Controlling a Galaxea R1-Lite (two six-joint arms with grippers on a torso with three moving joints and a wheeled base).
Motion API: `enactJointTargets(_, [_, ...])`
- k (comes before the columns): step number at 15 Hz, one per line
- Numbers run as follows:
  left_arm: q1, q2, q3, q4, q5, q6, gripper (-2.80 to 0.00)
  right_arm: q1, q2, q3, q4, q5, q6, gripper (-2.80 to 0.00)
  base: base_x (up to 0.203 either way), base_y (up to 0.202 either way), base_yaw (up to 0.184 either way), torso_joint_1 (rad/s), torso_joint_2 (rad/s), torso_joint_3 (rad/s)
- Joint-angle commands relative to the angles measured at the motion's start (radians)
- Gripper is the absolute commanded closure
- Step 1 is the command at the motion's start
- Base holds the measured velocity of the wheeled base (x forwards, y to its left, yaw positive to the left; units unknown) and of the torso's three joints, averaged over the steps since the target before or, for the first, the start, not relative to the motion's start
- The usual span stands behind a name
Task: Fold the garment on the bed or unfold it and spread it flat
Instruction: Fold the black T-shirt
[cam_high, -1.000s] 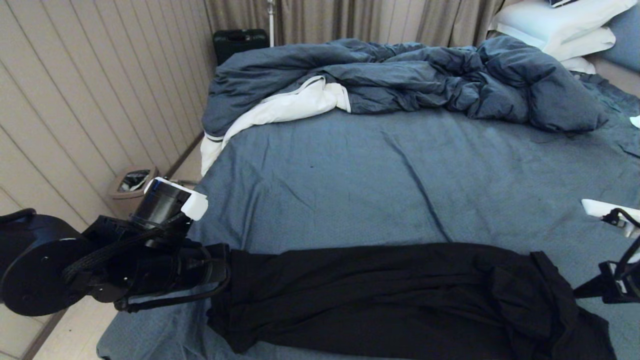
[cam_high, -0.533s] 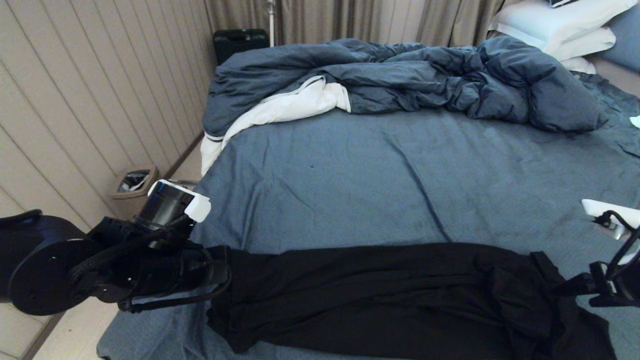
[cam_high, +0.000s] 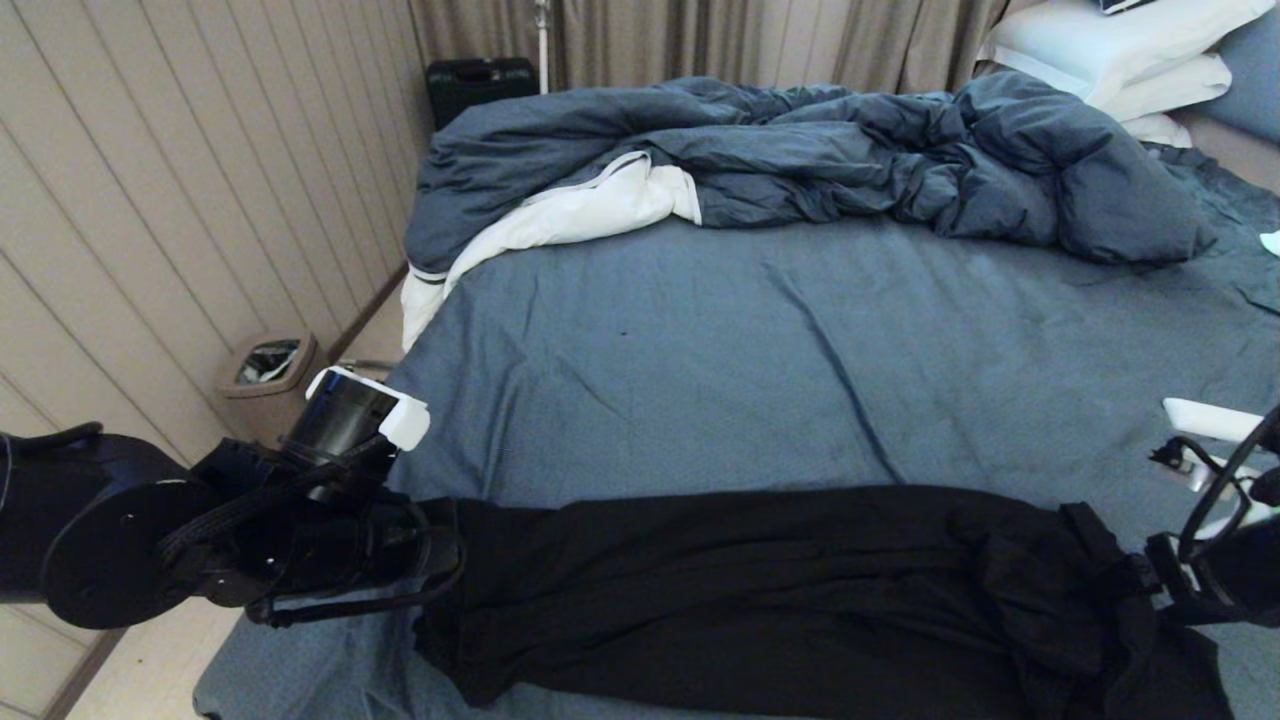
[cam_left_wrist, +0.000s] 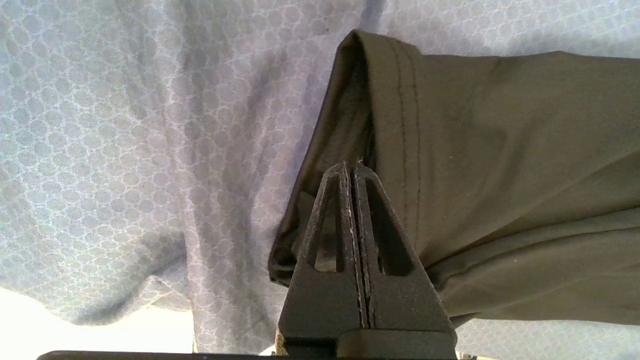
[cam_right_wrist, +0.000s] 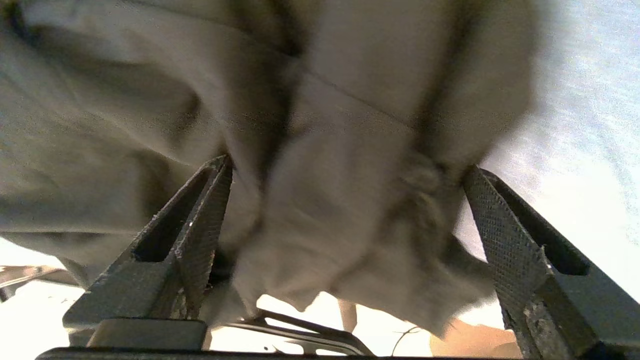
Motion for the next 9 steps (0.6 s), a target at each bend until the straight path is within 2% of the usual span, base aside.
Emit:
enactJointTargets(1, [0.0,0.004,0.003,0.0,0.002,-0.004,0.0,0.026,0.025,0.005,0.004,0.006,0.0,-2.8,0.0,0.0,0.0,0.0,0.0,0.0])
enactJointTargets(4, [0.0,0.003,0.011,-0.001,0.002,-0.005,0.0,0.07,0.047,0.009,0.003,0.006,0.008,-2.8,0.0,0.0,0.0,0.0,0.0,0.0])
enactJointTargets(9, [0.001,0.001,0.012,-0.001,0.002,-0.005,0.0,0.076,0.109,-0.001,-0.004,0.004,0.008,-2.8,0.0,0.0,0.0,0.0,0.0,0.0])
